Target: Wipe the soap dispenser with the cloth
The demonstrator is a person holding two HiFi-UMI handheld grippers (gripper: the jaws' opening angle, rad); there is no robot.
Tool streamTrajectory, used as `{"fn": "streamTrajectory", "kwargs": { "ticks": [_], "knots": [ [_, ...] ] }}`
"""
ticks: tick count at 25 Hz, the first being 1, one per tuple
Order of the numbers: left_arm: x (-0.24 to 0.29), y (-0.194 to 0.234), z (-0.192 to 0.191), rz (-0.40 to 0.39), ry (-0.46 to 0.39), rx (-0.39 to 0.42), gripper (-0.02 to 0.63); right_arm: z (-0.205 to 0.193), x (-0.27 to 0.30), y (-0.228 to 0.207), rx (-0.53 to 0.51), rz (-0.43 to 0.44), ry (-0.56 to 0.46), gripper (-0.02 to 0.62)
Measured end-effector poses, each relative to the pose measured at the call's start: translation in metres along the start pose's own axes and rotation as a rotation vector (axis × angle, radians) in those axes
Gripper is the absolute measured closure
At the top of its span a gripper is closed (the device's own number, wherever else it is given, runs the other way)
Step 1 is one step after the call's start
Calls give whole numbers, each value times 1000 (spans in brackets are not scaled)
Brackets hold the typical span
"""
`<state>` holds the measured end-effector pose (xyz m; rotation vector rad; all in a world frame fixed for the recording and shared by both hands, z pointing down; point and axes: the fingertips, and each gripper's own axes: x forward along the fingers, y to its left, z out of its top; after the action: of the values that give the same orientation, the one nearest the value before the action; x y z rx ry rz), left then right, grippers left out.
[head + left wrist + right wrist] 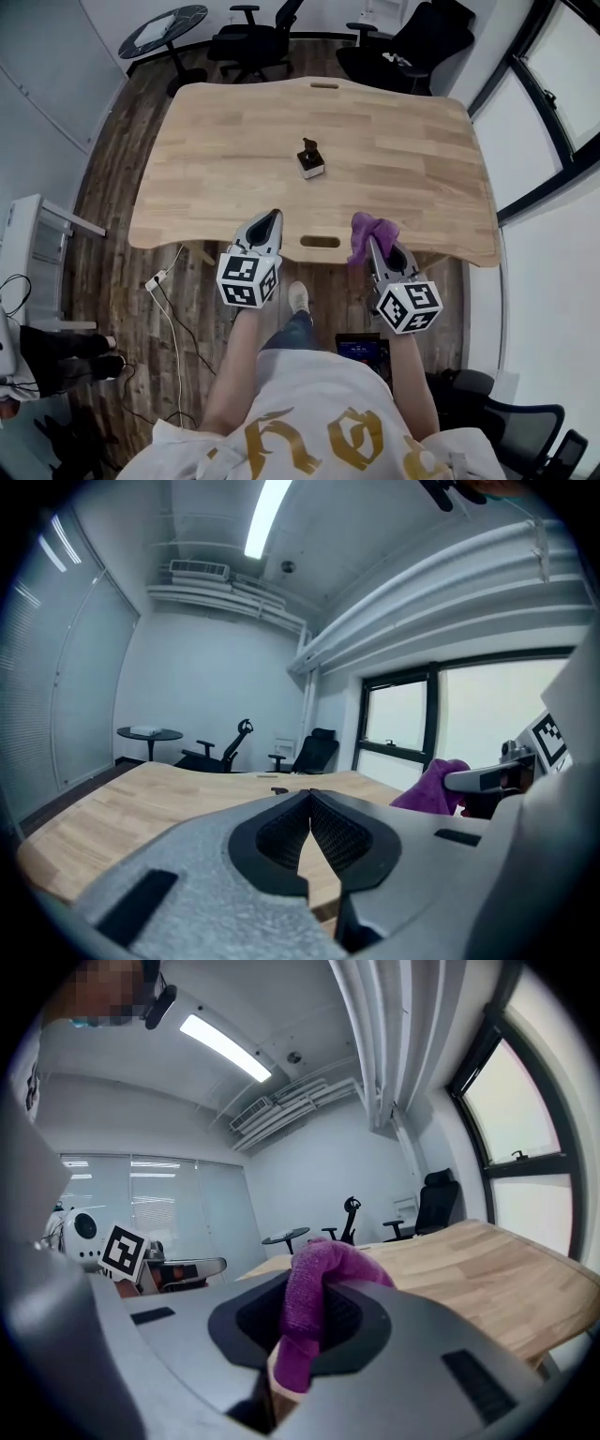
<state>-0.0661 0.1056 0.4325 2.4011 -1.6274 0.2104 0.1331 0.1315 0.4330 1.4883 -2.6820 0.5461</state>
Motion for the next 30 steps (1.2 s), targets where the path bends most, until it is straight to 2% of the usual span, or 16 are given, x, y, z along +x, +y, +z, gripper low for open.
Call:
{"fn": "streamTrajectory", "kwargs": {
  "ticks": [5, 12, 15, 20, 25, 30],
  "knots": [
    [69, 50, 16, -9, 23, -17, 597, 20, 83, -35, 52, -14, 20, 555],
    [136, 115, 27, -30, 28, -85, 597, 30, 164, -52, 101, -26, 51, 554],
    [158, 121, 34, -59, 21, -97, 595, 36, 181, -59, 147, -29, 36, 554],
    [182, 122, 44, -95, 17, -94, 597, 57, 200, -67, 302, 5, -56, 554],
    [196, 115, 51, -154, 9, -125, 597, 61, 205, -77, 277, -6, -53, 555],
    [205, 123, 53, -146, 9, -141, 597, 63, 221, -82, 276, 15, -54, 555]
  ]
}}
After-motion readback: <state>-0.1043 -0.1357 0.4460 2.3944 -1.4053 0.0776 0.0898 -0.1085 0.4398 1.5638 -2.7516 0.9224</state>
